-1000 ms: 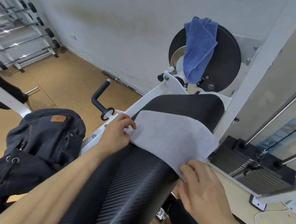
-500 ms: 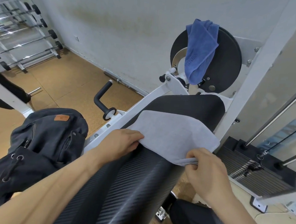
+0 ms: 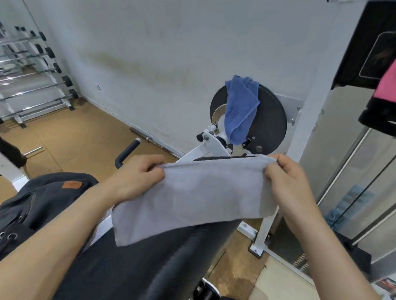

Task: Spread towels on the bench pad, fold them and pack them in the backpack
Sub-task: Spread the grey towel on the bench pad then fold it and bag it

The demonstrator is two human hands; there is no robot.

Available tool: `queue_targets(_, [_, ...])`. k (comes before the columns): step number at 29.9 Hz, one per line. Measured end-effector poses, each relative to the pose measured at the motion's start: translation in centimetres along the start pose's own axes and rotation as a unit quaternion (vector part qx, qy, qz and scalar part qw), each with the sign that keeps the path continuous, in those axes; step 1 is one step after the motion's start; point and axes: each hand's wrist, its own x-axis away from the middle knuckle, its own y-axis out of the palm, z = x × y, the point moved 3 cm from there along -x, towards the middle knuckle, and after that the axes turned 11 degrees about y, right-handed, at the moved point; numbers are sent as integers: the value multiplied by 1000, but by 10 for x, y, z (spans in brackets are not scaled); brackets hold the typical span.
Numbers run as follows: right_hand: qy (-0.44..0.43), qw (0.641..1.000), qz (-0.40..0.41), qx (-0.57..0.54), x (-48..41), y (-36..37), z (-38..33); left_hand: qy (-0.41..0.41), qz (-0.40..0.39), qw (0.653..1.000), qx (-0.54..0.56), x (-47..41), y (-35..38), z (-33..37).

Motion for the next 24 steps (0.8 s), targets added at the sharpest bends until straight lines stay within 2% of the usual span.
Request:
queue_targets(2, [-29,999,15,-13,4,-7,-6,-24,-78,995,55,1,-16,18])
queue_targets(5, [-50,999,9,4,10,-18,-10,-39,-131,980,142,7,-33,28])
queue_targets(7, [-35,999,-4,5,8,-24,-4,-58,-166,970,168,11,-38,19])
queue_targets(9, [15,999,-28,-14,-3,-21,17,-84,-183,967,155,8,-34,2])
queue_targets(11, [74,997,-33,6,-15,-7,42,-111,-140,978,107,-11,-16,-23])
queue_targets(14, [131,991,21,9,-32,15,71,-142,79,984,70,-56,18,-62])
queue_targets(15, [140,989,49,5,-38,19,76,-151,133,977,67,-70,27,-72])
queue_targets(16, [152,986,73,4,-42,19,81,-171,149,972,64,-82,37,-86])
queue_targets(18, [178,979,100,-15,-50,18,88,-244,85,965,44,-90,60,-109])
queue_targets(21, [215,972,84,-31,-57,19,100,-303,-74,950,-18,-76,98,-130])
queue_targets(22, [225,971,74,-34,-59,20,102,-305,-98,947,-15,-71,107,-131])
queue_targets(24, [251,964,51,-66,-58,23,105,-306,-88,947,29,-67,116,-131])
